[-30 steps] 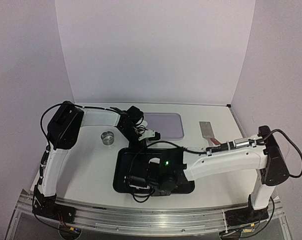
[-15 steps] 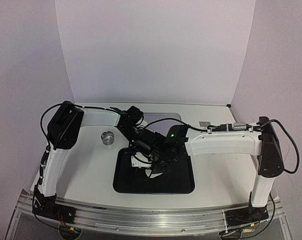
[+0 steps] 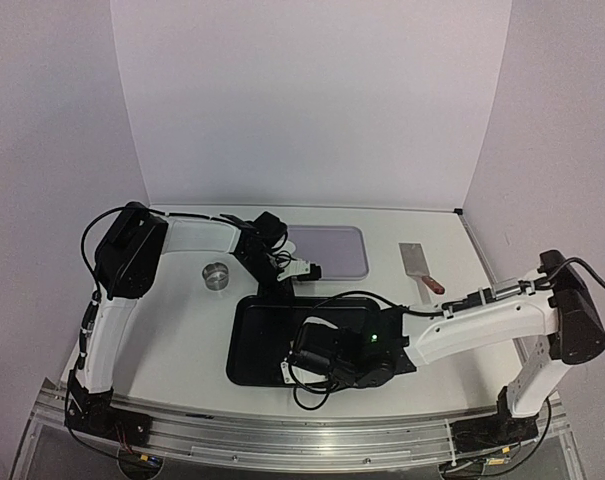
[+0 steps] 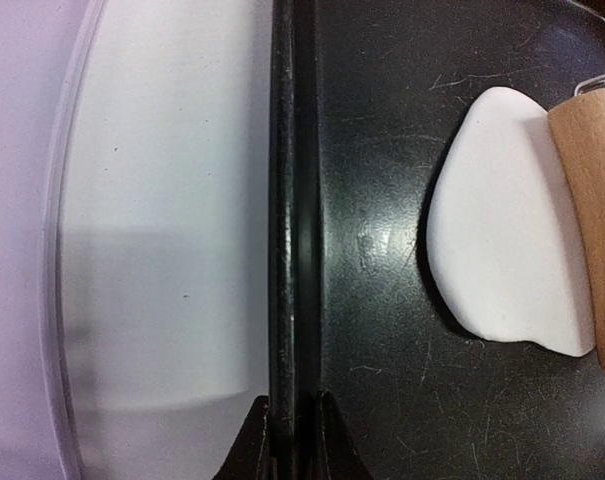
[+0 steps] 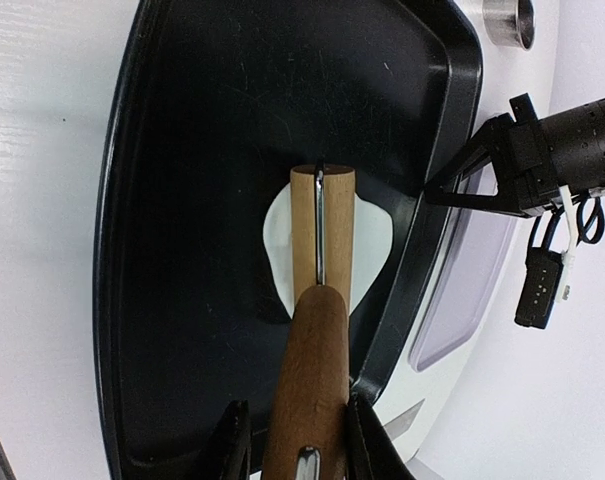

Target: Roll out the dumpling wrappers from the dough

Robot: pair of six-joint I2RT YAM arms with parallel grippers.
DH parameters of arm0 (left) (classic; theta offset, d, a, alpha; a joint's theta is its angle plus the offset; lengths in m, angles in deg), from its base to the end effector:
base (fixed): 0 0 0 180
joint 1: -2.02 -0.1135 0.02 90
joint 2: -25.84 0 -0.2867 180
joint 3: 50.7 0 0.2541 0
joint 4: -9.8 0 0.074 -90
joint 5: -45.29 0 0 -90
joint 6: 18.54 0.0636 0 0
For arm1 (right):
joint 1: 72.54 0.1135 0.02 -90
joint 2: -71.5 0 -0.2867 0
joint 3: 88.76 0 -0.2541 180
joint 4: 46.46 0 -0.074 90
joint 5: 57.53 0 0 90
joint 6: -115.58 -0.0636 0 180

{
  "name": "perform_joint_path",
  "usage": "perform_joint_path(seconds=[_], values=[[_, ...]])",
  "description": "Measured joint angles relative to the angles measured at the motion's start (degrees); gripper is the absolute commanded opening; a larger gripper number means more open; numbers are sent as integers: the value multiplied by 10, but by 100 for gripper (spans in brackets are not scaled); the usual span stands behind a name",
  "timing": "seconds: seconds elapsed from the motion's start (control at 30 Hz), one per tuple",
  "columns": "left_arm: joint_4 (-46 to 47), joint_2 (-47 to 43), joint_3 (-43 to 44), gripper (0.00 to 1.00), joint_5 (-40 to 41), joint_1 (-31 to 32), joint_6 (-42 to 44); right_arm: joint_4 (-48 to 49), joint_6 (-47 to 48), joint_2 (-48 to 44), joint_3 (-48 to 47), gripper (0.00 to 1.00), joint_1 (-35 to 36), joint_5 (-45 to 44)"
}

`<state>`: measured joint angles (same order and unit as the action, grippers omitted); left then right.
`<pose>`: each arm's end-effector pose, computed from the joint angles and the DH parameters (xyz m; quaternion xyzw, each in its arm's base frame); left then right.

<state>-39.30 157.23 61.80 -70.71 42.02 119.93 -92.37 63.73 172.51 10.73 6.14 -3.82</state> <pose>0.3644 -0.3422 0.1247 0.6980 0.6553 -0.2065 0.2018 0.1081 0.3484 0.1911 -0.7591 0.5414 -0.2187 0.2878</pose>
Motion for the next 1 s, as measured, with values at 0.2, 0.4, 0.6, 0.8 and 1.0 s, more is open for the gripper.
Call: perform_joint_path(seconds=[0.2,0.4,0.6,0.8,1.0], values=[[-1,0,0,0,-4,-2,0,7,-20,-2,8,0,3,0],[-4,0,0,0,-9,-4,-1,5,-47,-9,17,0,18,-4],[-6,0,0,0,-11,-7,-1,-36,-98,-10,16,0,56,-13],[-7,0,0,0,-14,-8,-4,-77,-138,-9,-12,0,53,-2],[-7,0,0,0,-13,-8,-4,-150,-142,-16,-65,0,-15,52]])
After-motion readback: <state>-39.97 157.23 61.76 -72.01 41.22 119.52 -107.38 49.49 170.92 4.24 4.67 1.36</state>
